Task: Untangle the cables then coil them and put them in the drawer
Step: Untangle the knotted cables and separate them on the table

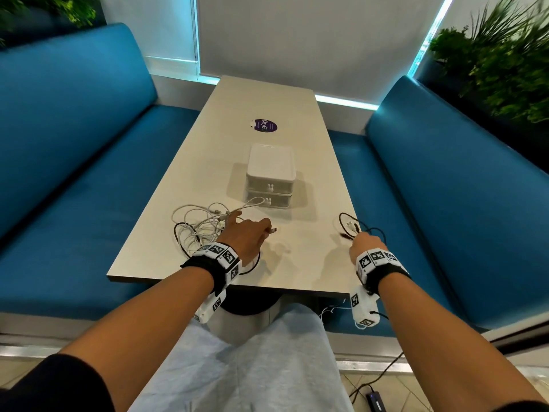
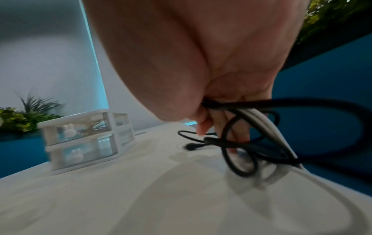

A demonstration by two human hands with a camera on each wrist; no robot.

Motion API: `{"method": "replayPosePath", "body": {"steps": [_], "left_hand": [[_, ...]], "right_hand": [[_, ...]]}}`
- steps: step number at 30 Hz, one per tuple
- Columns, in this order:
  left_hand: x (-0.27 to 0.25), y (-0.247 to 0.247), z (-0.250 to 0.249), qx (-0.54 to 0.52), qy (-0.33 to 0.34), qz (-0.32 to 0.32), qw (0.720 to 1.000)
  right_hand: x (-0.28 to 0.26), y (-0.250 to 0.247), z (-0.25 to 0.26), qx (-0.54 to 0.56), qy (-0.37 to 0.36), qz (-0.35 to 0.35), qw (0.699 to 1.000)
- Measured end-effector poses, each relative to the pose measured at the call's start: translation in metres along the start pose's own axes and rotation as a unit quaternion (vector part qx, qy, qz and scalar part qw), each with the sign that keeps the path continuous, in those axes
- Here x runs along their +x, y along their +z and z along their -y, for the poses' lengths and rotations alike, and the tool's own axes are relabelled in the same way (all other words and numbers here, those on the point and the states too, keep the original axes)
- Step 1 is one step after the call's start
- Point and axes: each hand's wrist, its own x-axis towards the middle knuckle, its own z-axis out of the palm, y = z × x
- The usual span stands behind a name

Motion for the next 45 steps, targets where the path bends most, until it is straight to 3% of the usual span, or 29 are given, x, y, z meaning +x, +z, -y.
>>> {"method": "replayPosePath", "body": {"steps": [6,13,15,18,22,25,35,45], "left_hand": [[0.002,0.004,0.0,0.013,0.001,0.006,1.0],[0.006,0.007,-0.003,0.018,0.0,0.013,1.0],[0.007,0.007,-0.005,0.018,0.0,0.017,1.0],[0.008,0.009,-0.006,0.019,0.008,0.017,1.0],[0.008,0.01,-0.004,0.014,0.007,0.019,1.0],[0.01,0.012,-0.002,0.001,0.008,0.01,1.0],[0.016,0.004,-0.022,-0.107,0.001,-0.014,0.994],[0.014,0.0,-0.022,-0.276,-0.074,-0.044,0.957]], "right_hand": [[-0.001,0.01,-0.036,-0.025,0.028,0.012,0.999],[0.015,-0.01,-0.063,0.051,0.092,-0.083,0.991],[0.02,-0.016,-0.063,0.083,0.075,-0.115,0.987],[0.026,-0.021,-0.053,0.14,-0.01,-0.153,0.978],[0.019,-0.023,-0.024,0.38,-0.031,-0.124,0.916],[0.011,-0.023,-0.006,0.445,-0.06,-0.11,0.886],[-0.016,0.003,0.063,0.247,-0.231,-0.004,0.941],[-0.042,0.019,0.111,0.307,-0.266,0.039,0.913]]}}
